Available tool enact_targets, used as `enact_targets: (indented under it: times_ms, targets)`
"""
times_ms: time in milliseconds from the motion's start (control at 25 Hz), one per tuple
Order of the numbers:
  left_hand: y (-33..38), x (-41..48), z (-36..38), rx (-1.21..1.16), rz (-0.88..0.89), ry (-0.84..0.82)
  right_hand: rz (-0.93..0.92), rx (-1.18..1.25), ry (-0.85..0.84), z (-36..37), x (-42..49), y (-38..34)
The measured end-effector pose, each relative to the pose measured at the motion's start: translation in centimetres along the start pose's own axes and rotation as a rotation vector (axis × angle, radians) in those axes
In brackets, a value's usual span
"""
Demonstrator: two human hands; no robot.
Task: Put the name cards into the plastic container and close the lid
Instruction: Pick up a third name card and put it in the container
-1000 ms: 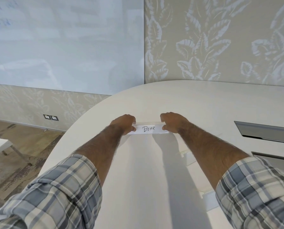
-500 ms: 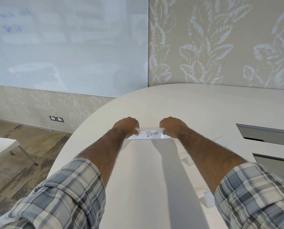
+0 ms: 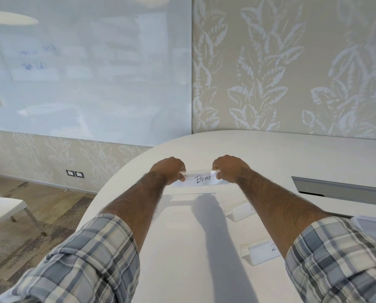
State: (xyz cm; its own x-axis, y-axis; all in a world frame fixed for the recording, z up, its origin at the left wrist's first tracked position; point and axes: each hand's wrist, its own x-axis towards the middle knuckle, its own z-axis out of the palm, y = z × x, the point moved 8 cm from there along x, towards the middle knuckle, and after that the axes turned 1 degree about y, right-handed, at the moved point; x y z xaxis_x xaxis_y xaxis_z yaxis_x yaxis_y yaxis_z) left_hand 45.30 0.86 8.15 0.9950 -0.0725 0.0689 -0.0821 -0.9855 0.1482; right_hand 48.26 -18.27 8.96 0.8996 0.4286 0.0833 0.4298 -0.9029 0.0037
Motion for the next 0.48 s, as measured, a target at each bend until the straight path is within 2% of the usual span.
enact_targets:
  times_ms: [240,480]
  targets:
    - [5.1,-3.6,-4.6,0.028,0.041,0.046,0.016,-0.03,0.065,-5.4,-5.7,1.6]
    - [13.1,-7.3,-8.2,0.029,0.083,0.09,0.042,-0.057,0.115,-10.7,-13.1,5.6]
